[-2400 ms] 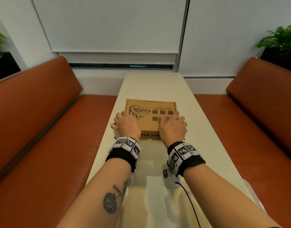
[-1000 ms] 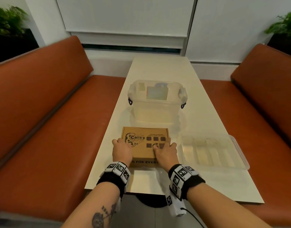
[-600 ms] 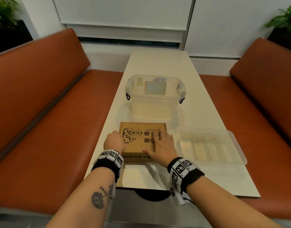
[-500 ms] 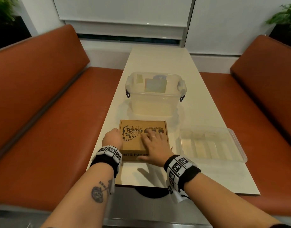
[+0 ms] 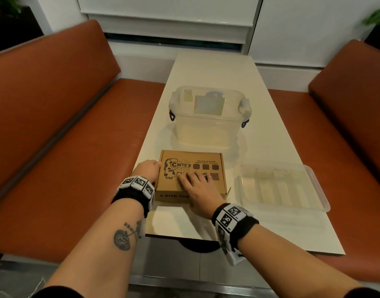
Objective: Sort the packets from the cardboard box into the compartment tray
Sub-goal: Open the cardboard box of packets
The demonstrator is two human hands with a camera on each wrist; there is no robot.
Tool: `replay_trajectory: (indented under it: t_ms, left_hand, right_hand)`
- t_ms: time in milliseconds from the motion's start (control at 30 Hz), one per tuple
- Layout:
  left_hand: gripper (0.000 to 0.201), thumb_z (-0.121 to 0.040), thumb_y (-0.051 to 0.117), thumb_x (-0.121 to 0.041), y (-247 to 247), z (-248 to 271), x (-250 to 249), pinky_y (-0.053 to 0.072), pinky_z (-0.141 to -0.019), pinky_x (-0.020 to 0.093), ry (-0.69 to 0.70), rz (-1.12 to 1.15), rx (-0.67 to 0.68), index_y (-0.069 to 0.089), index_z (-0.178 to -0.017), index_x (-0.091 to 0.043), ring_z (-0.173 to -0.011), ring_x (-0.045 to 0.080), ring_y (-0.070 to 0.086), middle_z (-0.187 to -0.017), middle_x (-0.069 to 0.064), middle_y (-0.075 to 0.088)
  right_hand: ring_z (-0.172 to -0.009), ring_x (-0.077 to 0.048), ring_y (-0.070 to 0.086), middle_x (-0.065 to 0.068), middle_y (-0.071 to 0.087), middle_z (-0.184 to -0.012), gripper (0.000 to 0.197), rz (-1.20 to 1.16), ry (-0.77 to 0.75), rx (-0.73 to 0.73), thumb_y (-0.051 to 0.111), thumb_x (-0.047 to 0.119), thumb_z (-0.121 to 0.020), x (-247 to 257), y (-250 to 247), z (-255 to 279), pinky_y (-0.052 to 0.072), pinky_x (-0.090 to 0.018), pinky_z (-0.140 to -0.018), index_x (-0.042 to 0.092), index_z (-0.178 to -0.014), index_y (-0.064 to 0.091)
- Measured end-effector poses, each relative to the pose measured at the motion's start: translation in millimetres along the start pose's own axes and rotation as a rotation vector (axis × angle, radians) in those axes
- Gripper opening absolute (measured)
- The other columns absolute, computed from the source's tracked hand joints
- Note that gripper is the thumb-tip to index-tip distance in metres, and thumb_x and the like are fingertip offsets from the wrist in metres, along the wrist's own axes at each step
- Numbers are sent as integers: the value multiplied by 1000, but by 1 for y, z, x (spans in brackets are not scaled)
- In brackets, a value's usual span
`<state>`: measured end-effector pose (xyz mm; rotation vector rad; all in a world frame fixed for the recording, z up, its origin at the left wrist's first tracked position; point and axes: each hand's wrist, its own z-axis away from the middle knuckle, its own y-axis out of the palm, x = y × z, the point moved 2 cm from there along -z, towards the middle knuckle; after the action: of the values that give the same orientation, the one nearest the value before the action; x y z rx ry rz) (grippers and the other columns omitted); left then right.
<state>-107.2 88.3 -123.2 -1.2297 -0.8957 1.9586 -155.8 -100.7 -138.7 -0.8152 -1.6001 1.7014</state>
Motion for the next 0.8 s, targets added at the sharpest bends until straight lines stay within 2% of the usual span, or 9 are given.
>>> replay_trajectory:
  t_ms: [133,233,400,500,600,667,700,767,800]
  left_hand:
    - [39,-101,37,-33,-6,2,0,55,-84,44,-41,164,85,64,-107,-6,-85,33,68,-98,17,70]
    - [36,-101,38,-31,-7,4,-2,57,-79,43,-57,233,123,63,-107,-7,-75,34,70,-92,17,70]
    - [36,-102,39,-30,-6,2,3,55,-73,39,-64,322,127,64,-106,-5,-57,27,61,-82,11,66]
    - [36,-101,40,-29,-7,1,3,54,-77,40,-42,331,116,65,-105,-5,-63,27,59,-91,13,67]
    - [30,-101,40,-23,-7,1,0,53,-67,34,16,329,95,63,-116,-11,-79,29,60,-106,14,67]
    - [30,-99,41,-15,-6,0,0,52,-66,34,8,413,104,61,-121,-15,-81,32,60,-101,15,66]
    - [29,-98,42,-11,-5,-1,1,54,-66,37,-11,451,107,61,-119,-14,-78,33,62,-95,15,67]
    - [23,-96,46,-9,-6,-3,0,58,-71,47,-35,469,113,62,-111,-3,-79,37,67,-97,20,68]
    - [23,-96,47,-11,-6,-4,0,57,-76,51,-40,469,126,61,-111,-1,-84,40,68,-102,23,68]
  right_hand:
    - [-133,-35,26,-15,28,-145,90,45,25,0,62,24,-84,2,-1,-2,22,-62,-109,20,-150,1]
    - [-134,-38,23,-18,24,-146,94,70,38,13,63,26,-82,4,-3,-2,17,-64,-109,21,-150,-1]
    - [-136,-40,24,-19,25,-146,93,51,22,15,63,46,-81,3,-13,0,14,-63,-110,19,-149,7]
    - [-137,-37,25,-18,27,-148,88,23,10,16,60,47,-82,0,-27,0,16,-60,-111,19,-149,10]
    - [-133,-32,34,-12,34,-145,81,-18,-28,13,58,41,-83,-7,-50,-3,26,-53,-111,20,-148,16]
    - [-118,-27,49,-7,47,-135,72,-60,-54,-38,54,48,-82,-14,-72,-6,42,-43,-98,21,-144,28]
    - [-106,-24,55,-4,54,-126,68,-69,-48,-71,53,49,-80,-18,-83,-8,48,-36,-84,22,-140,35]
    - [-85,-18,57,2,60,-107,52,-53,-5,-152,52,45,-80,-29,-104,-16,43,-24,-56,27,-128,45]
    - [-79,-16,57,4,60,-101,44,-47,24,-189,49,44,-82,-35,-114,-20,43,-24,-53,28,-123,48]
